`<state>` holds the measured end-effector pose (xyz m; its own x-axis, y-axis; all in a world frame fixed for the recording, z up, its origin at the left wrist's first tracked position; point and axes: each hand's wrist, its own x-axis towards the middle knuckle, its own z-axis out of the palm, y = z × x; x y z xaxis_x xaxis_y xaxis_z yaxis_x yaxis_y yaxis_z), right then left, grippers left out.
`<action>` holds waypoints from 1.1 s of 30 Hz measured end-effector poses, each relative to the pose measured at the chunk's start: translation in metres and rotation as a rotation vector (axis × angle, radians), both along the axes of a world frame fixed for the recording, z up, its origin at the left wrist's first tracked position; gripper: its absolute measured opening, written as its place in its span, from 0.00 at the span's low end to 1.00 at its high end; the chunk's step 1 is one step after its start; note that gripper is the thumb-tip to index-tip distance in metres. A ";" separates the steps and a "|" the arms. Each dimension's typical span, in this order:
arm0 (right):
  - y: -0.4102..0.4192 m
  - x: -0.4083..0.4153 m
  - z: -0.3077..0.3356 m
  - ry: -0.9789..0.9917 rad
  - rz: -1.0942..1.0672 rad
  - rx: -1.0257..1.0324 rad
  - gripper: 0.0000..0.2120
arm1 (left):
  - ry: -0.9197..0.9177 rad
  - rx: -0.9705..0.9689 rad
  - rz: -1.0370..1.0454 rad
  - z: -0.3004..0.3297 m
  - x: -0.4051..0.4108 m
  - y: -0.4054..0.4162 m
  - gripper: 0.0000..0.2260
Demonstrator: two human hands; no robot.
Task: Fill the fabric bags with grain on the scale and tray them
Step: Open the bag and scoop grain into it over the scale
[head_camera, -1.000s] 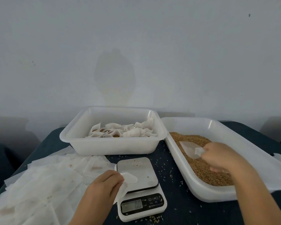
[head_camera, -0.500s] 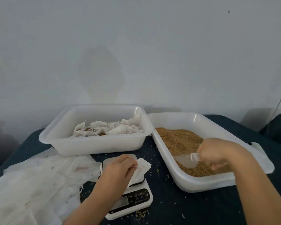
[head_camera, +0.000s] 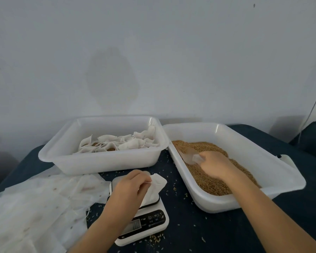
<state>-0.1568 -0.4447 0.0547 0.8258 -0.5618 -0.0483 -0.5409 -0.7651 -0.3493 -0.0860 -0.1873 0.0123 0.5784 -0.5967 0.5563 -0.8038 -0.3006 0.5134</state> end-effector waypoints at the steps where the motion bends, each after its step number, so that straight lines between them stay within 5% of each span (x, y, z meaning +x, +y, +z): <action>1: -0.002 -0.001 0.000 -0.027 0.010 0.007 0.12 | 0.014 -0.008 0.010 0.000 0.001 0.000 0.04; 10: -0.007 0.007 0.005 0.150 -0.010 -0.056 0.19 | 0.061 0.010 0.027 -0.004 0.001 0.002 0.05; 16: -0.015 0.013 0.001 0.012 -0.018 -0.027 0.16 | 0.058 -0.031 0.063 -0.003 0.007 0.008 0.06; 25: -0.015 0.045 0.017 0.287 0.003 -0.144 0.19 | 0.027 -0.031 0.053 -0.005 0.011 0.012 0.07; 33: -0.019 0.065 -0.007 0.177 -0.014 -0.094 0.18 | 0.038 -0.053 0.075 -0.007 0.017 0.018 0.07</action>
